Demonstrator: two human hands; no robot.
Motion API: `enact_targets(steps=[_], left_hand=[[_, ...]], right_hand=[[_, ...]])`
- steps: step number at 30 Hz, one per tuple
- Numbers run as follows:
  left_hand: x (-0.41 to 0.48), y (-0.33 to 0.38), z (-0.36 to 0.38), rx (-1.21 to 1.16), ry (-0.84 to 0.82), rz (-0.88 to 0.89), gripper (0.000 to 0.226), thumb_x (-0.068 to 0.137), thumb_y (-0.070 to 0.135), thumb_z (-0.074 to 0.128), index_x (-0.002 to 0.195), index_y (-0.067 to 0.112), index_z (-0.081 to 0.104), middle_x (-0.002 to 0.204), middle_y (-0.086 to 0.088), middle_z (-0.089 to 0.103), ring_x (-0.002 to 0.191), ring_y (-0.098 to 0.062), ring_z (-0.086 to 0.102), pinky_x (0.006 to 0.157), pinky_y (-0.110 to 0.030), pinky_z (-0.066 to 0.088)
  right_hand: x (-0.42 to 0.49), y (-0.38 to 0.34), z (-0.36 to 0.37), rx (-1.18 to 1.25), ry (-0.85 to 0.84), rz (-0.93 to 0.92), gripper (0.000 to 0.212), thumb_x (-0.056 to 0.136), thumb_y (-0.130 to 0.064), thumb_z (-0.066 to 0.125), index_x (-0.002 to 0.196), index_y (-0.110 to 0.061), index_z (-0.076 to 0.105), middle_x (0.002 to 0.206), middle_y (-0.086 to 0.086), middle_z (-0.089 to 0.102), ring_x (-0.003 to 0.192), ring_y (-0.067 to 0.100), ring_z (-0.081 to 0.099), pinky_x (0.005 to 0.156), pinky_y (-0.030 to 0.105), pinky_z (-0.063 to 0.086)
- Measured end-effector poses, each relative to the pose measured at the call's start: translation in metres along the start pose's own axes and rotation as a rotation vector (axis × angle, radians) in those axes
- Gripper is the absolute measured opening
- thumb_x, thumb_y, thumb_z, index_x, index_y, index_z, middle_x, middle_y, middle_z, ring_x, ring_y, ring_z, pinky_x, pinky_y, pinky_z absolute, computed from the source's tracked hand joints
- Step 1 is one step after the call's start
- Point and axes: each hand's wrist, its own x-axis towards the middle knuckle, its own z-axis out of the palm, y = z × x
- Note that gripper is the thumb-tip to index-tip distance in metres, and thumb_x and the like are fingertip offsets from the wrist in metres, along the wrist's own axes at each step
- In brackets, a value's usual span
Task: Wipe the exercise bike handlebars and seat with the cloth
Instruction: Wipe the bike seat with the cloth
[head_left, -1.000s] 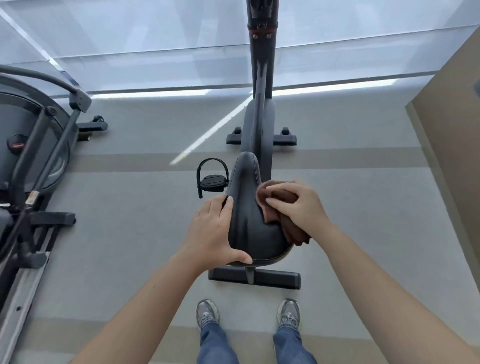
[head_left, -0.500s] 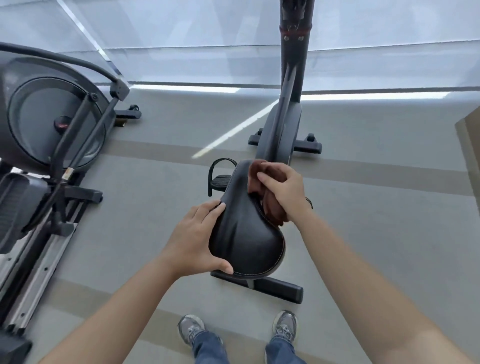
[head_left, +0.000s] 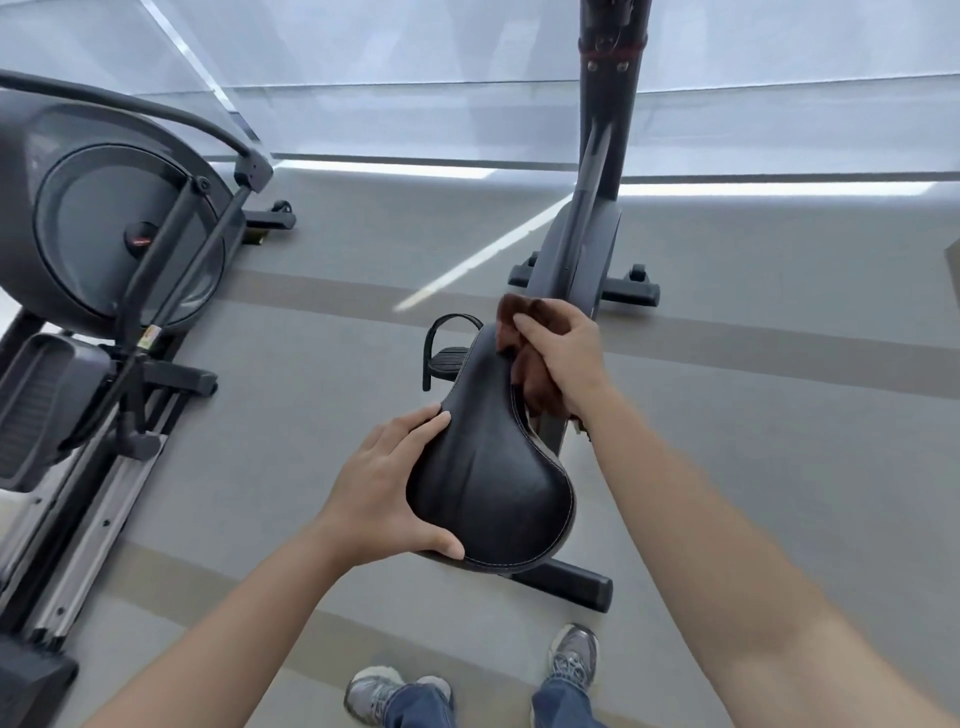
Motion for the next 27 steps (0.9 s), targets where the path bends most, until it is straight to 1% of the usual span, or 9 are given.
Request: enact_targets(steps=[2,6,10,14,19,21,24,25,27], left_hand=[[0.000,-0.001,0.001,-0.001,0.001,0.003,0.122,0.032,0.065,0.077,0.139,0.026,0.033,0.141,0.017,0.028,0.121,-0.002,0.026,0.101,-0.027,0.026],[0.001,-0.003,0.001,-0.010,0.014,0.021,0.122,0.031,0.071,0.070,0.138,0.024,0.035,0.140,0.016,0.030,0.123,-0.007,0.030,0.101,-0.029,0.028],[0.001,-0.003,0.000,-0.026,0.022,0.022,0.122,0.030,0.069,0.071,0.137,0.025,0.036,0.137,0.021,0.027,0.118,0.001,0.025,0.101,-0.026,0.026],[0.001,-0.003,0.000,-0.030,0.022,0.031,0.121,0.032,0.064,0.077,0.138,0.025,0.034,0.135,0.023,0.024,0.118,0.003,0.023,0.101,-0.025,0.023],[0.000,-0.005,0.002,-0.028,0.023,0.054,0.123,0.033,0.059,0.083,0.139,0.024,0.032,0.141,0.016,0.029,0.126,-0.009,0.028,0.103,-0.027,0.023],[0.000,-0.005,0.002,-0.032,0.027,0.068,0.122,0.034,0.057,0.084,0.139,0.022,0.033,0.143,0.008,0.032,0.128,-0.015,0.029,0.105,-0.031,0.024],[0.000,-0.006,0.003,-0.020,0.045,0.089,0.121,0.034,0.057,0.084,0.138,0.020,0.034,0.143,0.005,0.033,0.127,-0.017,0.029,0.104,-0.030,0.022],[0.000,-0.007,0.004,-0.021,0.053,0.099,0.120,0.035,0.057,0.083,0.138,0.021,0.034,0.143,0.005,0.033,0.127,-0.016,0.028,0.104,-0.028,0.021],[0.001,-0.009,0.006,-0.027,0.061,0.121,0.119,0.036,0.060,0.080,0.139,0.021,0.033,0.143,0.006,0.032,0.127,-0.014,0.026,0.104,-0.027,0.020]], right_hand=[[-0.007,0.000,-0.006,-0.034,-0.044,-0.010,0.015,0.082,-0.005,0.064,0.097,-0.009,0.062,0.071,-0.007,0.069,0.052,0.005,0.062,0.054,0.021,0.050],[-0.070,0.023,-0.049,-0.315,-0.201,-0.068,0.022,0.074,-0.008,0.073,0.086,-0.027,0.070,0.093,-0.007,0.070,0.088,0.001,0.064,0.079,0.012,0.045],[-0.066,0.014,-0.046,-0.439,-0.251,-0.100,0.022,0.073,-0.012,0.075,0.081,-0.031,0.069,0.089,-0.014,0.069,0.085,-0.006,0.061,0.075,0.004,0.041],[-0.046,0.011,-0.018,-0.250,-0.102,-0.102,0.017,0.079,-0.007,0.068,0.092,-0.019,0.066,0.092,-0.003,0.068,0.073,-0.007,0.062,0.071,0.008,0.046],[-0.110,0.026,-0.057,-0.258,-0.079,0.012,0.023,0.077,-0.005,0.070,0.079,-0.028,0.068,0.075,-0.010,0.071,0.067,0.007,0.067,0.059,0.012,0.048],[-0.144,0.041,-0.060,-0.226,0.081,0.019,0.021,0.077,-0.007,0.070,0.081,-0.028,0.069,0.079,-0.002,0.071,0.066,0.013,0.068,0.058,0.018,0.050],[-0.151,0.055,-0.039,-0.156,0.338,0.046,0.013,0.078,-0.014,0.071,0.086,-0.025,0.069,0.089,0.010,0.069,0.074,0.027,0.063,0.073,0.039,0.052],[-0.142,0.052,-0.033,-0.179,0.379,0.041,0.012,0.078,-0.017,0.071,0.087,-0.025,0.069,0.089,0.008,0.069,0.071,0.022,0.063,0.073,0.039,0.052],[-0.124,0.043,-0.029,-0.272,0.355,0.042,0.013,0.076,-0.022,0.073,0.087,-0.027,0.069,0.089,0.000,0.070,0.066,0.004,0.063,0.067,0.025,0.052]])
